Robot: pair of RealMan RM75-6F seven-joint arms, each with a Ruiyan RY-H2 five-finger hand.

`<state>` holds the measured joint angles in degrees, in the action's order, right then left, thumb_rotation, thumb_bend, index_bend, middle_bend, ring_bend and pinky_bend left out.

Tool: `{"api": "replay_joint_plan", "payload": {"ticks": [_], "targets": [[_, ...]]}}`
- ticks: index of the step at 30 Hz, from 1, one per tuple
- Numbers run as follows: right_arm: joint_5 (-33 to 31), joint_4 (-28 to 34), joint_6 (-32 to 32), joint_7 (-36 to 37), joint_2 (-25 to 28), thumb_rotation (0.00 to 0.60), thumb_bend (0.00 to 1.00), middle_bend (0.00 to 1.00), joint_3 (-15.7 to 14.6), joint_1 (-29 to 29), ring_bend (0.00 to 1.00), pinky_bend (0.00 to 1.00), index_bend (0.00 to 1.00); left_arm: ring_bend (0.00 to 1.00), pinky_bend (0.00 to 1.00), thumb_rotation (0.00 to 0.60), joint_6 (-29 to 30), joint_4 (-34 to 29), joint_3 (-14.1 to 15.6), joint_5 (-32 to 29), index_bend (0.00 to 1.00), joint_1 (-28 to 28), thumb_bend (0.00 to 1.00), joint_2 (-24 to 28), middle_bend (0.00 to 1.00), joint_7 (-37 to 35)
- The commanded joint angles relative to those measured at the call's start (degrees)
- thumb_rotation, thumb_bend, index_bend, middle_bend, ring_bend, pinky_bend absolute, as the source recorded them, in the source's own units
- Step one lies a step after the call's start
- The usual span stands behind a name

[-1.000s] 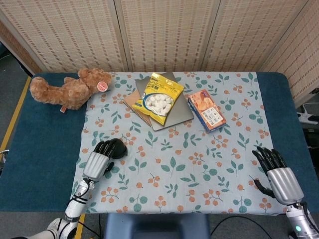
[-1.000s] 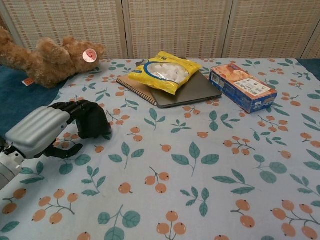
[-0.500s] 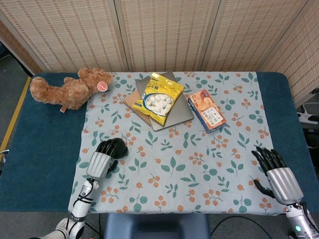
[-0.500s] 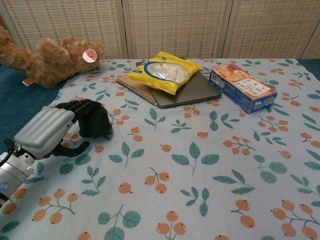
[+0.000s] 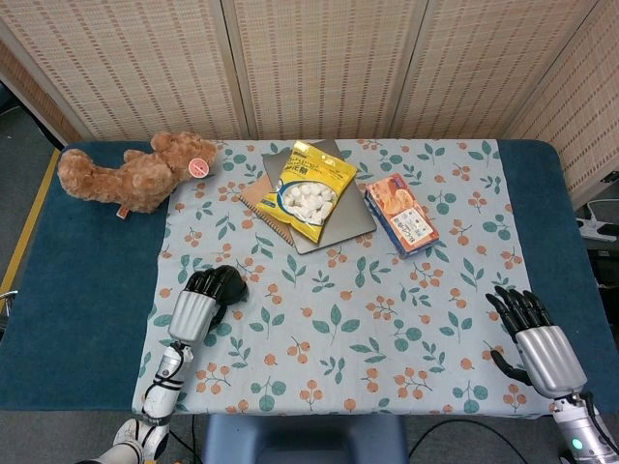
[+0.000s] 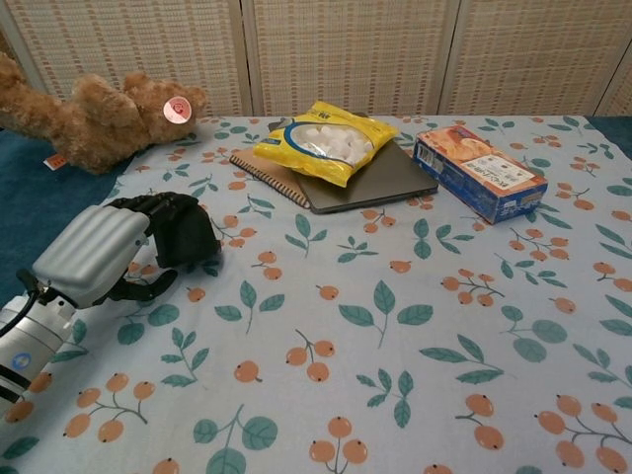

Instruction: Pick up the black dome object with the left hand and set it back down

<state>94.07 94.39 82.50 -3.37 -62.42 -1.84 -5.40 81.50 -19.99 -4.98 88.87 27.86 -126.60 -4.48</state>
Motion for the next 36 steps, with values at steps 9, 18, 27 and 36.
{"api": "replay_joint_plan", "payload": {"ticks": [9,18,27,36], "targets": [[0.03,0.14,-0.64,-0.1,0.02,0.6,0.22,0.0,-0.17,-0.29,0.0,0.0,0.0,0.6,0.49,0.6,4.94,4.73,-0.49,-0.45,0.62,0.78,0.46,-2.36,0.78,-2.59],[-0.02,0.26,-1.04,-0.15,0.09,0.6,0.22,0.0,-0.34,-0.41,0.0,0.0,0.0,0.64,0.56,0.6,12.19,4.08,-2.37,-1.54,0.67,1.76,0.51,-1.18,0.82,-6.46],[0.17,0.27,-0.57,-0.07,0.05,0.6,0.22,0.0,-0.25,-0.32,0.0,0.0,0.0,0.67,0.59,0.6,-16.64,-31.71,-24.89,-26.92,0.68,3.04,0.55,16.97,0.85,-27.81],[0.18,0.43,-1.6,-1.53,-0.61,0.6,0.22,0.0,-0.48,-0.71,0.0,0.0,0.0,0.67,0.6,0.6,-70.24,-63.71,-28.9,-59.62,0.67,-2.23,0.55,47.95,0.83,-39.37]]}}
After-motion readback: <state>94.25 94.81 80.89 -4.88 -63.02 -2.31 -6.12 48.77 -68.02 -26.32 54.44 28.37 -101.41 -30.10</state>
